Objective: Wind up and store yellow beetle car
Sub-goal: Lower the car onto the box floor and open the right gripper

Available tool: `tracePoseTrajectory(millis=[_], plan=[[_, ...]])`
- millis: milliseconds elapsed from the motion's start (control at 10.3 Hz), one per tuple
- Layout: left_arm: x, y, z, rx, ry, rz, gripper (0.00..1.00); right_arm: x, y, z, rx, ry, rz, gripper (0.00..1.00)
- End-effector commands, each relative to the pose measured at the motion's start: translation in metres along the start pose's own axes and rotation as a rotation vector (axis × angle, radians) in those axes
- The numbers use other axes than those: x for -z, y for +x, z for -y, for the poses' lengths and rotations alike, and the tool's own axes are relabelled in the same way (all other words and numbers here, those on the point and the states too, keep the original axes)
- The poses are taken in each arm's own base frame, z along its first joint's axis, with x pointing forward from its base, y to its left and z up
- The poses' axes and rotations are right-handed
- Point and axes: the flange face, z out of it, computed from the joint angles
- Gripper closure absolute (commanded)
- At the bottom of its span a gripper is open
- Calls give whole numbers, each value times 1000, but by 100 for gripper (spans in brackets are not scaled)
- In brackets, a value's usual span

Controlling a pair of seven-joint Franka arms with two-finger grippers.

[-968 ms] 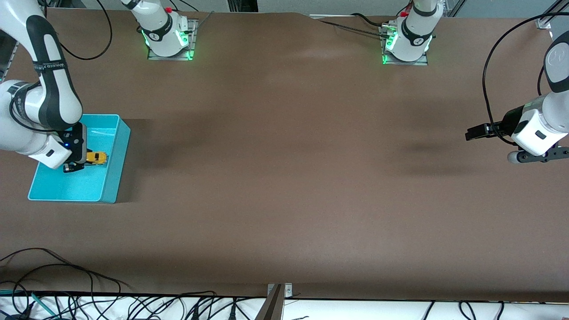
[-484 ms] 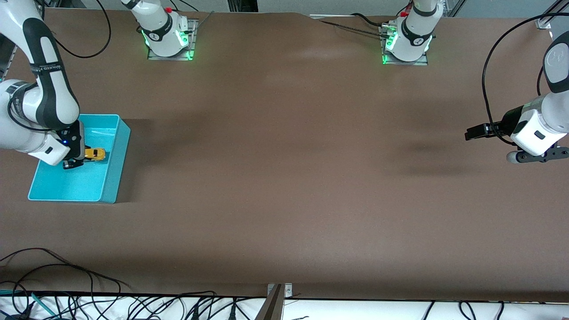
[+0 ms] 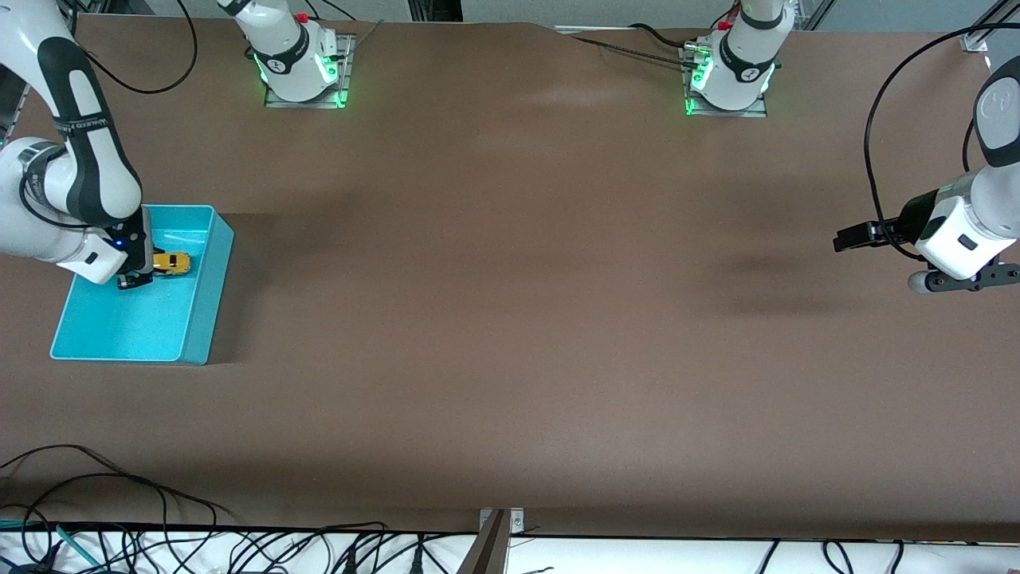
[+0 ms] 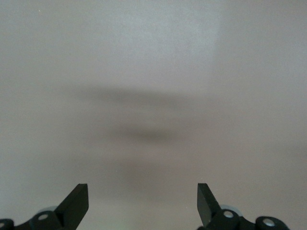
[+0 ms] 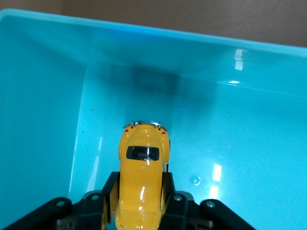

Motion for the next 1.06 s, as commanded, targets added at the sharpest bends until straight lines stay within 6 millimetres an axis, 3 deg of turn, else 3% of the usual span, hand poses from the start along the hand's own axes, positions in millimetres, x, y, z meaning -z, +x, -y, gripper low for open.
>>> tracePoseTrajectory(millis=[0,194,387,484,581,968], plan=[[2,-4,1,-17,-17,-8,0,-10,-5,9,8,-5,-2,100],[2,-4,1,-17,-17,-8,0,-13,-7,10,2,-3,-7,100],[2,-4,2,-15,-17,-8,0,-20,-10,11,-20,-4,-24,83],[2,-4,2,-15,-17,-8,0,-17,-12,10,-38,-17,-35,28],[2,-4,1,-17,-17,-8,0,-14,-15,10,-56,-29,-47,0],[2,-4,2,-15,-18,-8,0,20,-21,6,-92,-88,-41,0]])
